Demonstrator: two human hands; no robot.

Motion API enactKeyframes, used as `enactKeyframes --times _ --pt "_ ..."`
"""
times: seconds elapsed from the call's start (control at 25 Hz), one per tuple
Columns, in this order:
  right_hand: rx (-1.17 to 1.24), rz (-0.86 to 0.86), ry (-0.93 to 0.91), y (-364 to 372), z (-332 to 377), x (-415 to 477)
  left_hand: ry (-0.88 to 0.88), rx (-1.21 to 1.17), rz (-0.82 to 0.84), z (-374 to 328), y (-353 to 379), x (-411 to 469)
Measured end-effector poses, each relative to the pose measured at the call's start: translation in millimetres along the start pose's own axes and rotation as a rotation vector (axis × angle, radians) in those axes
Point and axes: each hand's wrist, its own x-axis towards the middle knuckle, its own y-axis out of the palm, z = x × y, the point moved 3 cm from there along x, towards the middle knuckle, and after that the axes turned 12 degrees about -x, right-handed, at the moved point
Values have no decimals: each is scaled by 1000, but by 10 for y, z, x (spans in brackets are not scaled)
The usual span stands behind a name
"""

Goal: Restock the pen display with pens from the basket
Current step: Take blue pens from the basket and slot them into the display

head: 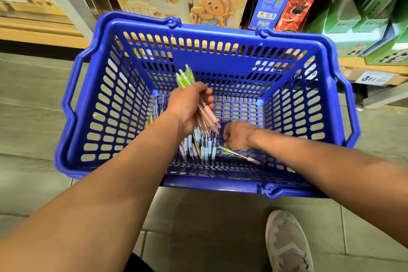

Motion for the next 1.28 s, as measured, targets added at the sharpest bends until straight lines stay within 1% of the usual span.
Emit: enactKeyframes --times 0.08,0.12,0.2,0.32,0.4,0.48,0.6,0.64,0.72,0.76,0.8,0.92,1.04,1.16,1.28 --pt "-246 51 -28 125 -35 55 0 40 20 0 5 -12" --pt "-295 66 -38 161 -50 67 -2 48 22 -6 2 -18" --pt "-359 59 -54 203 -67 75 -14 65 31 -27 0 -23" --pt "-524 51 -86 221 -20 80 -50 90 51 -76 -41 -11" --pt "-465 63 -67 212 -25 104 -69 95 63 -95 -77 -7" --pt "-317 104 -41 161 -72 109 -92 64 107 -99 -72 -14" --pt "116 97 7 5 -176 129 -133 93 194 -78 -6 -29" --pt "315 84 35 -79 -198 124 -135 118 214 -71 37 -45" --pt "794 34 124 -257 -236 62 -119 133 236 -77 126 -85" --pt "978 9 114 -352 -232 -5 -105 120 238 -88 164 -120" --pt "1105 -3 71 -443 -212 -97 -92 97 235 -103 193 -171" --pt "1353 -5 -72 -645 -124 -485 -120 -1 182 -95 227 -455" --pt "1647 37 -121 -794 -64 -1165 -227 -163 126 -59 304 -1006" --pt "1762 59 -143 -1009 57 -1975 -248 -142 84 -247 485 -1671" --pt "1861 54 -178 -1378 147 -2805 -256 -129 83 -701 792 -2341"
